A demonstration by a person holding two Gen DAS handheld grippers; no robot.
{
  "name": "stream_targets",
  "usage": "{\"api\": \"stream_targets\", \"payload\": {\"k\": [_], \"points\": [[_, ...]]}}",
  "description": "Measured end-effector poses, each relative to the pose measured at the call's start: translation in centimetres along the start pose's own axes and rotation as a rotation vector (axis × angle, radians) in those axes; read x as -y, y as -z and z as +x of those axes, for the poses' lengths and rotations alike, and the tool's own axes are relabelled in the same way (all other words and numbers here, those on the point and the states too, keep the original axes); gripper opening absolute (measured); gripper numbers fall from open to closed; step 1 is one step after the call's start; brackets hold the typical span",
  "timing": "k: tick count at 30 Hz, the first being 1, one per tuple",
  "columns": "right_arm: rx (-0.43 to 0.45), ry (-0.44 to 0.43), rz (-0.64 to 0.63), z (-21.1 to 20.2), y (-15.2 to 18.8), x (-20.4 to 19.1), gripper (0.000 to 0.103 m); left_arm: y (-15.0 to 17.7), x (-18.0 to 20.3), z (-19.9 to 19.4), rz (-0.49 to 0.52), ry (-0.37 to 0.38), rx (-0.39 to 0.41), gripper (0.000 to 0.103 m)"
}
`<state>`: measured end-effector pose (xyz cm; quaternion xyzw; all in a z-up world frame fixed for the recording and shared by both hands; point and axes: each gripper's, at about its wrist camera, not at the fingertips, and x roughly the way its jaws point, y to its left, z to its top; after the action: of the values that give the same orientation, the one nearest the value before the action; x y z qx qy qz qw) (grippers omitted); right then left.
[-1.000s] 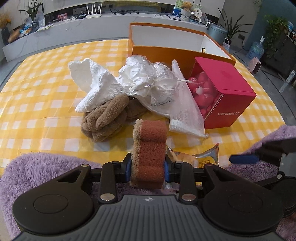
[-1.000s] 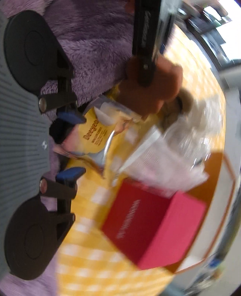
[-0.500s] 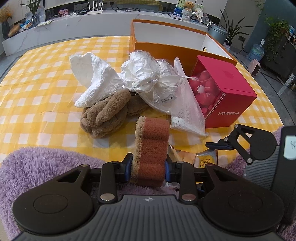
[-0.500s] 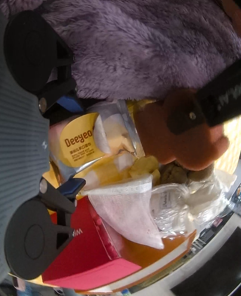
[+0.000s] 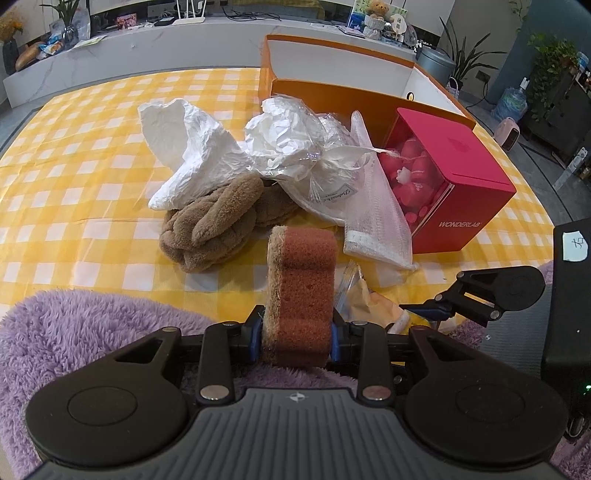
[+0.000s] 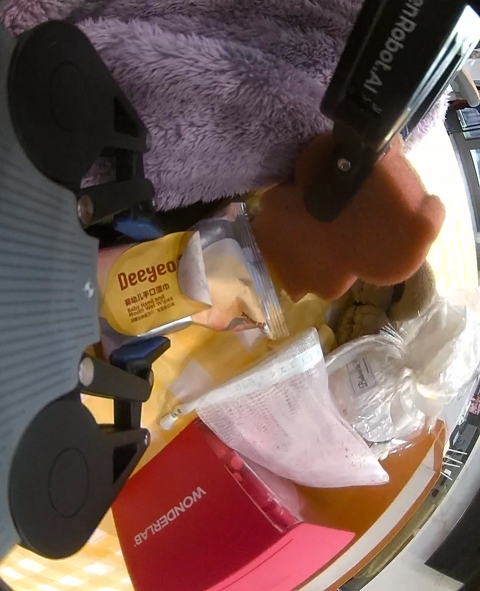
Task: Organize soft objects
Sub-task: 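Lift the sponge and packet and carry both over the orange box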
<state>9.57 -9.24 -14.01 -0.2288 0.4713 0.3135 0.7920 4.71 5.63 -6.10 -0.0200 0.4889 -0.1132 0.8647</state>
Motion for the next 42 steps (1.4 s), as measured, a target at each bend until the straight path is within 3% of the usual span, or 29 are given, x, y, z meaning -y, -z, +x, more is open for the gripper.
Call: {"api": "stream_targets", "payload": {"k": [9, 23, 29, 33, 38, 42], "points": [[0.033, 0.005, 0.083, -3.6, 0.1, 0.2, 0.048, 0.1, 0.6, -1.7, 0.010, -0.016, 0.045, 0.036], [0.261, 0.029, 0.233, -13.5, 0.2, 3.0, 0.048, -1.2, 2.6, -7.0, 0.064, -0.028, 0.162, 0.036], [0.331, 0.018, 0.343, -17.6, -2.1, 7.1, 0.048, -6.2, 3.5, -8.9, 0.123, 0.025, 0.221, 0.036], [0.351, 0.072, 0.379, -18.9, -5.0, 10.4, 0.048, -10.6, 4.8, -9.0, 0.200, 0.015, 0.261, 0.036], [0.346, 0.123, 0.458, -17.6, -8.8, 15.2, 0.048, -15.7, 6.1, -6.7, 0.267, -0.009, 0.288, 0.036], [0.310, 0.172, 0.490, -15.3, -11.3, 19.4, 0.048, -19.4, 6.3, -3.2, 0.248, 0.021, 0.242, 0.036]]}}
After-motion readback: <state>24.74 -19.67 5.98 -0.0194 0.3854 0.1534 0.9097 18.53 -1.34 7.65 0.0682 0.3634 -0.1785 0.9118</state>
